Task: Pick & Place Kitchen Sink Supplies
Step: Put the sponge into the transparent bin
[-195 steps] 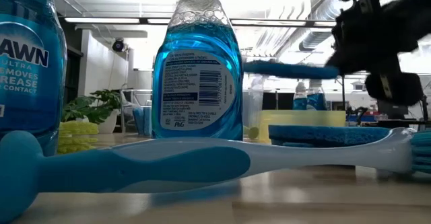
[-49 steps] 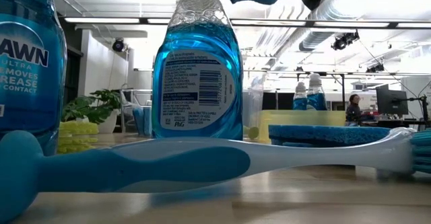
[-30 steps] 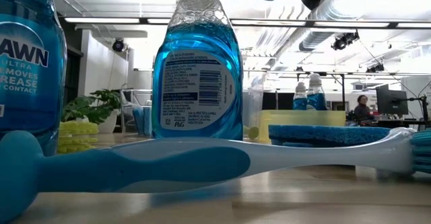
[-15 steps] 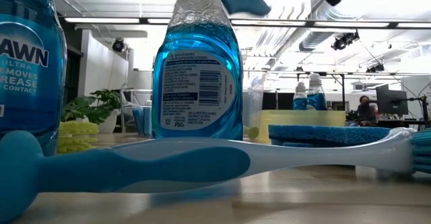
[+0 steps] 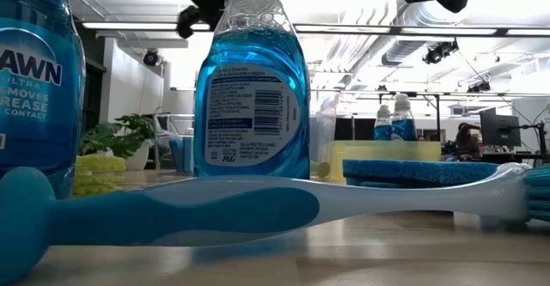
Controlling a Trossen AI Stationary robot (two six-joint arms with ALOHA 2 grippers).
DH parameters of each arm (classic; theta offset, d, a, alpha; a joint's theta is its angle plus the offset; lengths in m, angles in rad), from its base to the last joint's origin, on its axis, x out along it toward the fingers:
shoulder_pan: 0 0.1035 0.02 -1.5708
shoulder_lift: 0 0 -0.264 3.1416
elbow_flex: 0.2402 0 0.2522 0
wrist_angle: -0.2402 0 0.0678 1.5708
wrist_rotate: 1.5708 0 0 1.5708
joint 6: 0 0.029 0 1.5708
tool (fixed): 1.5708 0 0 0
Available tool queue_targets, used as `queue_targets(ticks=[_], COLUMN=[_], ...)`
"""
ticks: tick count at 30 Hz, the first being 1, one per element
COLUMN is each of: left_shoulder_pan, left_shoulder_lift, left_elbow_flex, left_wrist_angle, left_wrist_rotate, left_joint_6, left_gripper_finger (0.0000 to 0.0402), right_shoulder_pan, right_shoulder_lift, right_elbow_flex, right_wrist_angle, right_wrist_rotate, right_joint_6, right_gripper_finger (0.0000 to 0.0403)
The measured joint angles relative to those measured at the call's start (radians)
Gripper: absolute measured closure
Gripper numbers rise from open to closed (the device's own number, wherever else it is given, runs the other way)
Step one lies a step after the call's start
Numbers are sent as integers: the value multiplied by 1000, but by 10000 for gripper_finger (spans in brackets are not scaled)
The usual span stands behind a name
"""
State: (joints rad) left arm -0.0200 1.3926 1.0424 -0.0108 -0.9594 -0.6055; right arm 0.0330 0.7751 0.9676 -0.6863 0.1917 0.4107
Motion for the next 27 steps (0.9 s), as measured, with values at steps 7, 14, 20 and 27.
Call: queue_targets(ticks=[7, 14, 20, 27], left_shoulder_pan=[3, 99, 228, 340], left_shoulder_lift=[0, 0, 11, 78], left_elbow_flex=[0, 0, -1, 0], left_wrist_angle=[-222, -465, -532, -516], left_wrist_rotate=[-201, -134, -12, 191], left_joint_6=[-122, -337, -424, -424], left_gripper_finger=[396, 396, 381, 376], right_shoulder_pan=[0, 0, 0, 0], right_shoulder_lift=[4, 4, 4, 4], right_elbow_flex=[0, 0, 0, 0], right_wrist_angle=[-6, -6, -5, -6], right_wrist_rotate=[20, 75, 142, 183], right_joint_6=[37, 94, 132, 158], right_gripper_finger=[178, 178, 178, 178])
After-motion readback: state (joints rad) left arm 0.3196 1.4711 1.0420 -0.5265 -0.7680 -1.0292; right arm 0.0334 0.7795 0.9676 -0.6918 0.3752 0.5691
